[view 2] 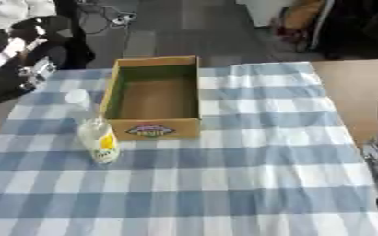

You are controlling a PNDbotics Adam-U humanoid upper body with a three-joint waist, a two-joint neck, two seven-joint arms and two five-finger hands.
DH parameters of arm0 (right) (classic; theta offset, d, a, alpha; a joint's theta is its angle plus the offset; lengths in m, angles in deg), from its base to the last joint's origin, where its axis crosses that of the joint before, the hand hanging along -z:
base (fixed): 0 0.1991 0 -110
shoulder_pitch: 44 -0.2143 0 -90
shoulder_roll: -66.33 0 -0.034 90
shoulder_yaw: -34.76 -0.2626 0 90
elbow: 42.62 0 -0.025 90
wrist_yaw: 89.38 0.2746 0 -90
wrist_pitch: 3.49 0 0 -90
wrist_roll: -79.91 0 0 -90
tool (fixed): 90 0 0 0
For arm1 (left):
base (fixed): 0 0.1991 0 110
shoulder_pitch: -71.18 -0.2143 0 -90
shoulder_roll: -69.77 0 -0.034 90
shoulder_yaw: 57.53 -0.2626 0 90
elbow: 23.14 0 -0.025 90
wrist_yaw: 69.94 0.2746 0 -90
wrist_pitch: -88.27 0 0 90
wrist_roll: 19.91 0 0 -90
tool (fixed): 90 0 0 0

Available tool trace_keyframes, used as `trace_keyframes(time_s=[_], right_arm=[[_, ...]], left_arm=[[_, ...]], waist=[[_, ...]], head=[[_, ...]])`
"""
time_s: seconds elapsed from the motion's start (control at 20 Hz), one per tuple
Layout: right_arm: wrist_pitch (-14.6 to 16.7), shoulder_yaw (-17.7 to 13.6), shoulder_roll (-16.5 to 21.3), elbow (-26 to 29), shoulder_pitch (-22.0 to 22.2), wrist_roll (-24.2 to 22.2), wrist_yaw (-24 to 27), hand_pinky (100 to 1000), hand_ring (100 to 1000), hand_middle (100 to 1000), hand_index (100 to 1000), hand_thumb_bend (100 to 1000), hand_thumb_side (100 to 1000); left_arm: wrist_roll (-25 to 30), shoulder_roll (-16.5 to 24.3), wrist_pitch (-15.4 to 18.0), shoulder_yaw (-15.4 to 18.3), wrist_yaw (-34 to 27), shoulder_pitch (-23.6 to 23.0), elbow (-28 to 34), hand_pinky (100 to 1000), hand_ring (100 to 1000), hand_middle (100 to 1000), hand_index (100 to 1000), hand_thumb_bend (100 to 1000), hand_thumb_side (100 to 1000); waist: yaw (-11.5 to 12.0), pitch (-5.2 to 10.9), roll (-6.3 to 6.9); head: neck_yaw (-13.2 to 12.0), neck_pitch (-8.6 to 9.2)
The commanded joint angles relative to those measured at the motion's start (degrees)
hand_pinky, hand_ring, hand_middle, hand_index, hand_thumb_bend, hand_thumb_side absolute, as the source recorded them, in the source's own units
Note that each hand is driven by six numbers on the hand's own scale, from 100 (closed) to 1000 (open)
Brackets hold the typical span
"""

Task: Pick up objects on the table and place them in the box.

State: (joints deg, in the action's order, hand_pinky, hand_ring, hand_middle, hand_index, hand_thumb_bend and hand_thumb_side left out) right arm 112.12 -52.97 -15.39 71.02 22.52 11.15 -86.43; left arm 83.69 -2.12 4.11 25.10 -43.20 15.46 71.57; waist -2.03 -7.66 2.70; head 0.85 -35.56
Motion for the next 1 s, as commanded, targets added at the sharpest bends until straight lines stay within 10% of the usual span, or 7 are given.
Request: trace_keyframes(time_s=[0.05,1.0], right_arm=[[-0.1,-0.1,1.2,1.0,-0.5,-0.2,0.4,476,525,556,752,100,955],[-0.2,0.2,1.1,1.0,-0.6,-0.7,0.8,476,524,555,753,100,955]], left_arm=[[1.0,2.8,0.6,0.0,1.3,1.7,-1.2,967,829,967,973,1000,1000],[7.9,3.9,4.0,-2.0,0.9,2.3,-5.8,947,838,947,953,1000,1000]], waist=[[-0.2,1.04,0.11],[-0.6,0.92,0.19]], head=[[0.0,-0.21],[-0.2,0.16]])
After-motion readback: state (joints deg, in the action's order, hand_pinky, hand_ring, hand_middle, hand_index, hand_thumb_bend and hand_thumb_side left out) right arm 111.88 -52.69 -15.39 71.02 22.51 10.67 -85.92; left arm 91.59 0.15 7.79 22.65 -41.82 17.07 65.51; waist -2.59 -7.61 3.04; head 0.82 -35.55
